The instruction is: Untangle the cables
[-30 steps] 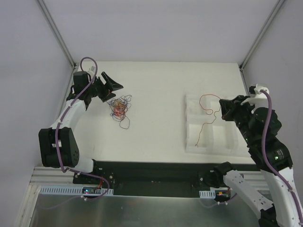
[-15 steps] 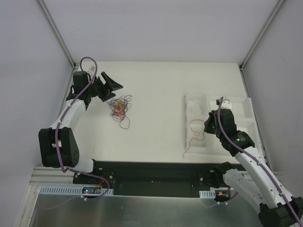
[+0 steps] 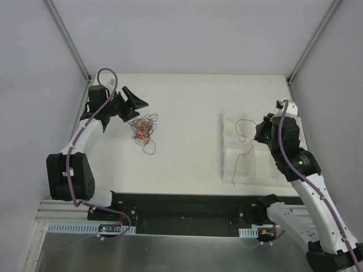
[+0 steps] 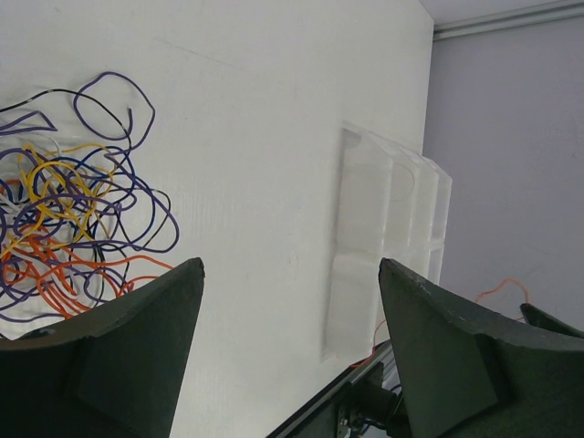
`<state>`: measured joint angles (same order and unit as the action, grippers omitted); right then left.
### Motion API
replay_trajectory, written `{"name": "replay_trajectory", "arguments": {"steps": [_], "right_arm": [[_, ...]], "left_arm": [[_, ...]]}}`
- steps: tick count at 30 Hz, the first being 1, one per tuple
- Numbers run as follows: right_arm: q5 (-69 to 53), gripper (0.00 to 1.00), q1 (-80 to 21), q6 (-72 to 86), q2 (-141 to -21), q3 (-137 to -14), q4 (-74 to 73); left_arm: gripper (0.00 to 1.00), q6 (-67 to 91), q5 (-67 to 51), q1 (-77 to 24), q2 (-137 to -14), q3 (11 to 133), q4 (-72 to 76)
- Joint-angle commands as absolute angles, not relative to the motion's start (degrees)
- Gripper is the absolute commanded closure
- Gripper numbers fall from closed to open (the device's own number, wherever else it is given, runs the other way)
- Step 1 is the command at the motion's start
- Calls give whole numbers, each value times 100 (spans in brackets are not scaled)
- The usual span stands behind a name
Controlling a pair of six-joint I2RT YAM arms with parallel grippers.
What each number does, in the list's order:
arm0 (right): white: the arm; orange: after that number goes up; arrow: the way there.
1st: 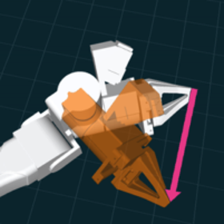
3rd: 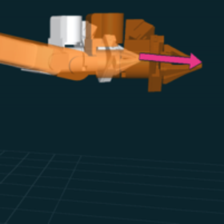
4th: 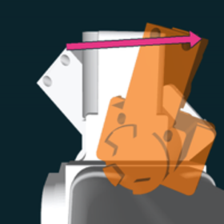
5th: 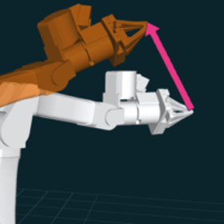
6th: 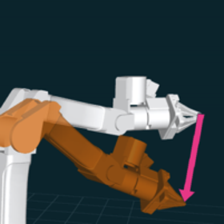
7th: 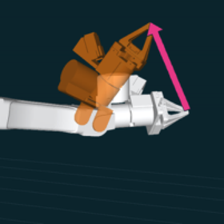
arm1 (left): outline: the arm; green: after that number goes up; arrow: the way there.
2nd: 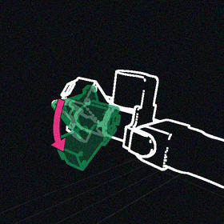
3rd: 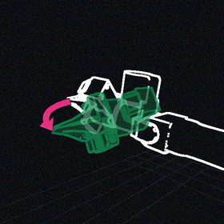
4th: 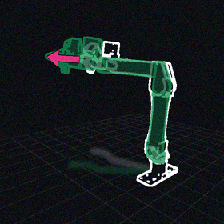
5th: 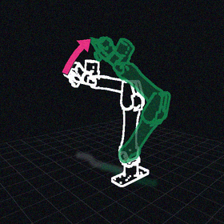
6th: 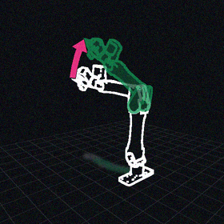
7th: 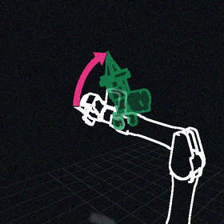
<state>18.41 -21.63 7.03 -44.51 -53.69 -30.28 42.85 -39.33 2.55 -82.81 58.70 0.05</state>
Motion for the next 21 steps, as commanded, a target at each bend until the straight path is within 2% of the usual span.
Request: {"name": "replay_trajectory", "arguments": {"steps": [1,15,21], "right_arm": [[2083,100,-2057,220,-4298,-5862,-3138],[1214,100,-1863,685,-4473,-5063,-2804],[511,100,-1863,1230,-4579,-4106,-2655]], "left_arm": [[23,4175,-4122,211,-8174,6100,26],[24,4192,-4140,211,-8218,6091,35],[25,4148,-4122,202,-8235,6100,26]]}}
